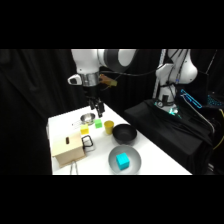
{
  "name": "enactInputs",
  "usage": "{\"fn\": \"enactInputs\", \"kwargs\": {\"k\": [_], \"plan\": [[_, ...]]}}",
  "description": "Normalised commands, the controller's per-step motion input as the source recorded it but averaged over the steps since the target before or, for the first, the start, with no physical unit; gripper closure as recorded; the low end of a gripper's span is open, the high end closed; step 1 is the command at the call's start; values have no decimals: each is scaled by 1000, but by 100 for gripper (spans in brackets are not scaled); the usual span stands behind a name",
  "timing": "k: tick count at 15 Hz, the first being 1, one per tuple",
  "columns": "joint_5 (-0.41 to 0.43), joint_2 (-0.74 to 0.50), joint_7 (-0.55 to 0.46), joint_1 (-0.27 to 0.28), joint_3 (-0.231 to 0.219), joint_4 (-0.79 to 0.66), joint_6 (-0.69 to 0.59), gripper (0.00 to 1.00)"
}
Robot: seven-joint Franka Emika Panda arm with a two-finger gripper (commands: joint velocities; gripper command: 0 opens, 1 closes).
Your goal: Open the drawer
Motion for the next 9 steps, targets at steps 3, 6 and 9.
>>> {"fn": "enactInputs", "kwargs": {"k": [3,6,9], "plan": [[9,71,4,-34,18,59,51,0],[63,182,1,-65,1,127,285,0],[25,159,50,-58,-25,51,444,0]]}}
